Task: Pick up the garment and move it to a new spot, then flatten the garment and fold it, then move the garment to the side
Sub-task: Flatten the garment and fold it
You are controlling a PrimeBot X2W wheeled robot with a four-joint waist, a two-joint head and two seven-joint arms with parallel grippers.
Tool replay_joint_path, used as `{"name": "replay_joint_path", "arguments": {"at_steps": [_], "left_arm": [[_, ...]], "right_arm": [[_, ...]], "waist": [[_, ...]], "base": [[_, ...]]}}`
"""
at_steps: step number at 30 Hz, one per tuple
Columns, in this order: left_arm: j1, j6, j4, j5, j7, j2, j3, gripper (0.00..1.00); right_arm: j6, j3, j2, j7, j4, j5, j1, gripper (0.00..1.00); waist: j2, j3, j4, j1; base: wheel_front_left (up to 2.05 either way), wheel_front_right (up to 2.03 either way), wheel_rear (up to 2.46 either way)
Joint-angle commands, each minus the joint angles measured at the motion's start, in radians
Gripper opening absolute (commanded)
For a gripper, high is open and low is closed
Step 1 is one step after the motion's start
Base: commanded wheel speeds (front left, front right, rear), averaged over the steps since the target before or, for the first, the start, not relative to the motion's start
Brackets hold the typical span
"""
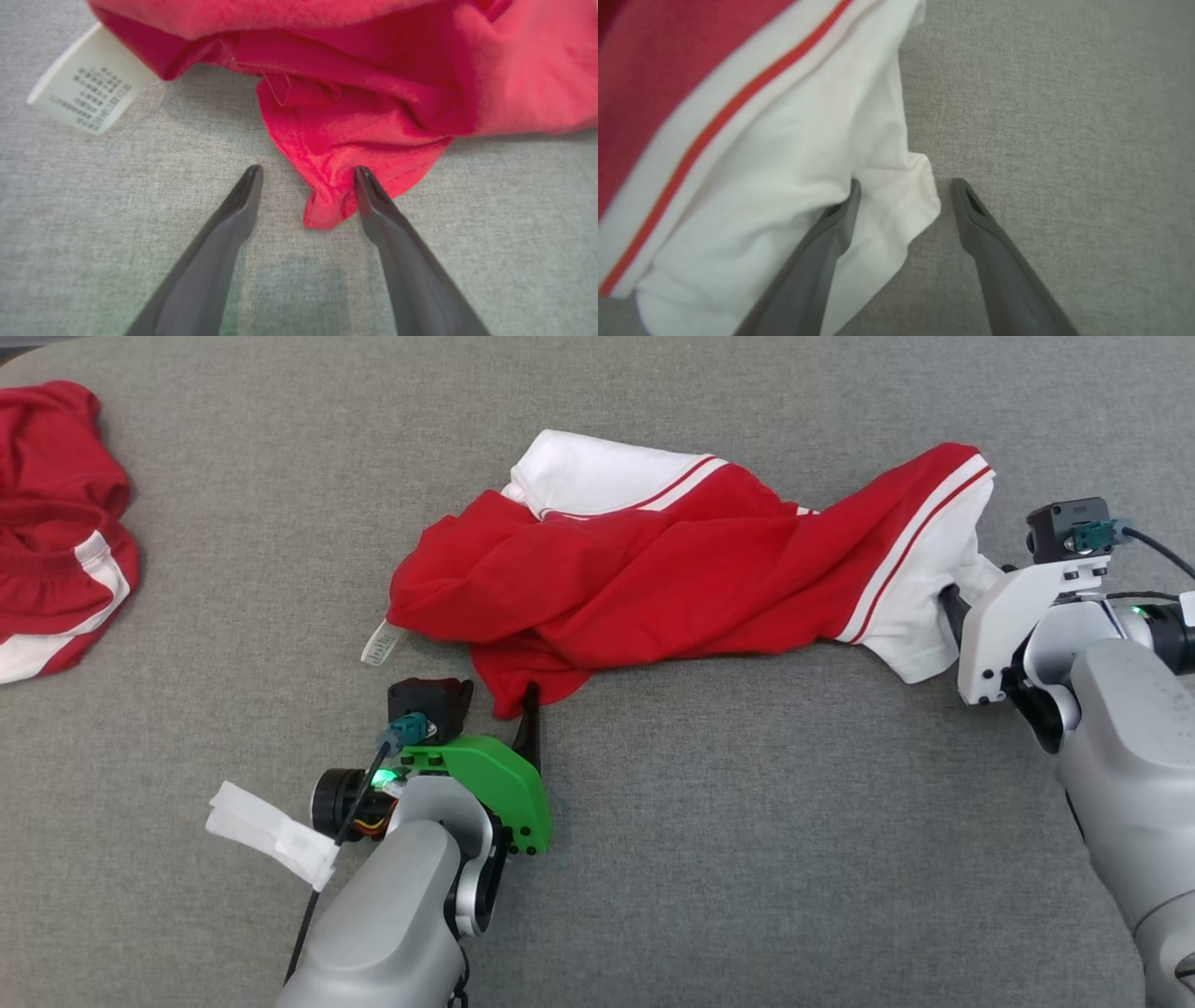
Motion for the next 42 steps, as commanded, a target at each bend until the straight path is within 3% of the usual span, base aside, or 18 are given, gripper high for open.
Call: {"name": "replay_joint_path", "arguments": {"at_steps": [1,3,4,5,6,7,8,15,19,24,31,42], "left_arm": [[0.009,0.017,0.026,-0.019,0.013,0.016,0.002,1.0],[0.013,0.017,0.028,-0.03,0.021,0.016,-0.003,1.0],[0.013,0.01,0.031,-0.037,0.029,0.017,-0.008,0.5],[0.014,0.004,0.034,-0.038,0.03,0.017,-0.012,0.2],[0.016,-0.001,0.037,-0.045,0.032,0.016,-0.015,0.0],[0.017,-0.007,0.04,-0.045,0.033,0.015,-0.019,0.0],[0.018,-0.012,0.038,-0.049,0.023,0.011,-0.019,0.0],[-0.005,-0.048,-0.032,-0.092,-0.083,0.011,0.021,0.0],[-0.032,-0.066,-0.105,-0.121,-0.143,0.017,0.065,0.0],[-0.049,-0.086,-0.238,-0.166,-0.166,0.027,0.122,0.0],[-0.127,-0.106,-0.372,-0.237,-0.065,0.077,0.179,0.0],[-0.374,-0.1,-0.474,-0.311,0.127,0.205,0.275,0.0]], "right_arm": [[-0.002,0.011,-0.009,0.021,0.034,0.002,0.01,1.0],[-0.002,0.029,-0.007,0.037,0.061,0.015,0.015,1.0],[-0.002,0.038,-0.003,0.042,0.07,0.029,0.018,1.0],[-0.002,0.047,0.0,0.051,0.077,0.04,0.021,1.0],[-0.002,0.058,0.003,0.064,0.086,0.05,0.024,1.0],[-0.001,0.067,0.006,0.067,0.088,0.06,0.025,0.44],[-0.001,0.075,0.008,0.062,0.085,0.072,0.026,0.0],[-0.001,0.112,-0.018,-0.03,-0.024,0.176,0.032,0.0],[-0.001,0.114,-0.048,-0.116,-0.158,0.248,0.037,0.0],[-0.001,0.052,-0.047,-0.14,-0.404,0.444,0.078,0.0],[-0.001,-0.042,-0.024,-0.087,-0.646,0.578,0.078,0.0],[-0.001,-0.188,0.09,0.09,-0.784,0.514,-0.073,0.0]], "waist": [[-0.0001,0.018,0.015,0.0],[-0.0001,0.021,0.018,0.0],[-0.0001,0.023,0.019,0.0],[-0.0001,0.023,0.02,0.0],[-0.0001,0.023,0.019,0.0],[-0.0001,0.023,0.018,0.0],[-0.0001,0.022,0.016,0.0],[-0.0001,-0.019,0.001,0.0],[-0.0001,-0.069,-0.012,0.0],[-0.0001,-0.152,-0.038,0.0],[-0.0001,-0.248,-0.089,0.0],[-0.0001,-0.229,-0.15,0.0]], "base": [[0.0,0.0,0.0],[0.0,0.0,0.0],[0.0,0.0,0.0],[0.0,0.0,0.0],[0.0,0.0,0.0],[0.0,0.0,0.0],[0.0,0.0,0.0],[0.0,0.0,0.0],[0.0,0.0,0.0],[0.0,0.0,0.0],[0.0,0.0,0.0],[0.0,0.0,0.0]]}}
